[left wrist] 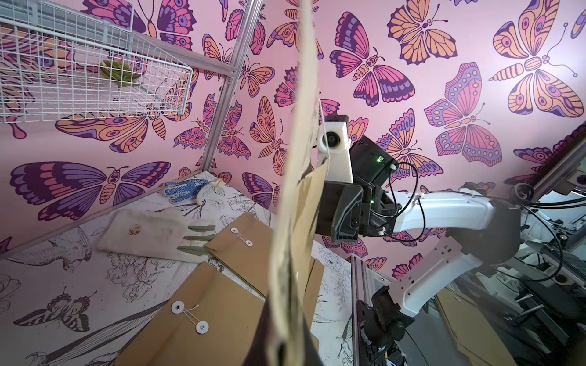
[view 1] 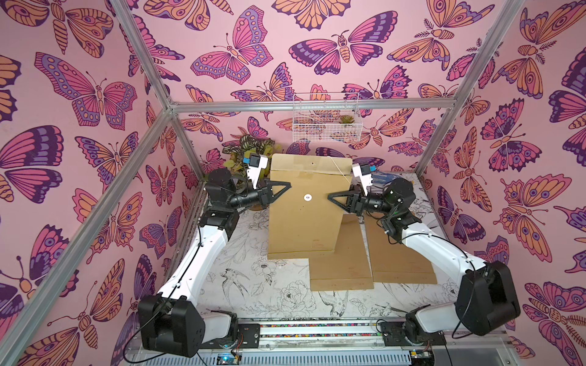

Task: Close the mouth of the file bag
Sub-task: Adjust the file bag.

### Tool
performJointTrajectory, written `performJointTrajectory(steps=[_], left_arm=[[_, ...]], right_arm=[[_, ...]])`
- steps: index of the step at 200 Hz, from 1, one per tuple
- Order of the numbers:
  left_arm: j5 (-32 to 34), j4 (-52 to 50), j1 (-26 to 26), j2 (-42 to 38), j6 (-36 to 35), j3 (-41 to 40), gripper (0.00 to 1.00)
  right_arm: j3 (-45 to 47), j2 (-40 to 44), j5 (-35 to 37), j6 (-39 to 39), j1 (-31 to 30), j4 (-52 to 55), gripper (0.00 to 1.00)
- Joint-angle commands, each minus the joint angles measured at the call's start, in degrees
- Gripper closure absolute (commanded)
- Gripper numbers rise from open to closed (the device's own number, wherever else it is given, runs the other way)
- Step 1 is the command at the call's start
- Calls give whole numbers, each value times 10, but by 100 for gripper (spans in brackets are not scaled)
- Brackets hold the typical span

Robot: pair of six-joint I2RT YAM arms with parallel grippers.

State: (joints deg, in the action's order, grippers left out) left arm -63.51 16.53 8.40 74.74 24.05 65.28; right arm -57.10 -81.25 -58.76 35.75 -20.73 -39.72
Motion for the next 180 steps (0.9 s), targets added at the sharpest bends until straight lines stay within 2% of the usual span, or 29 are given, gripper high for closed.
performJointTrajectory(steps=[1, 16, 34, 67, 83, 97, 122, 157, 180], left_arm=[[-7, 36, -16, -12, -19, -18, 100], [3, 11, -24, -37, -56, -25, 100], [22, -60, -25, -46, -139, -27, 100], [39, -114, -24, -55, -230, -33, 100], [37, -120, -24, -55, -237, -28, 100], [27, -121, -21, -53, -233, -21, 100], [30, -130, -14, -58, -237, -17, 100], [27, -158, -11, -70, -257, -18, 100], [18, -169, -5, -70, -268, -17, 100]], right_arm=[[23, 38, 53, 9, 22, 33, 47], [39, 69, 103, 13, 53, 92, 41], [59, 118, 160, 5, 78, 152, 36], [-15, 154, 235, -93, 71, 362, 33], [-80, 143, 281, -159, 27, 462, 33], [-144, 119, 358, -236, -38, 553, 33], [-237, 66, 429, -328, -111, 631, 29], [-333, 4, 455, -412, -164, 703, 27], [-395, -34, 454, -454, -178, 752, 27]])
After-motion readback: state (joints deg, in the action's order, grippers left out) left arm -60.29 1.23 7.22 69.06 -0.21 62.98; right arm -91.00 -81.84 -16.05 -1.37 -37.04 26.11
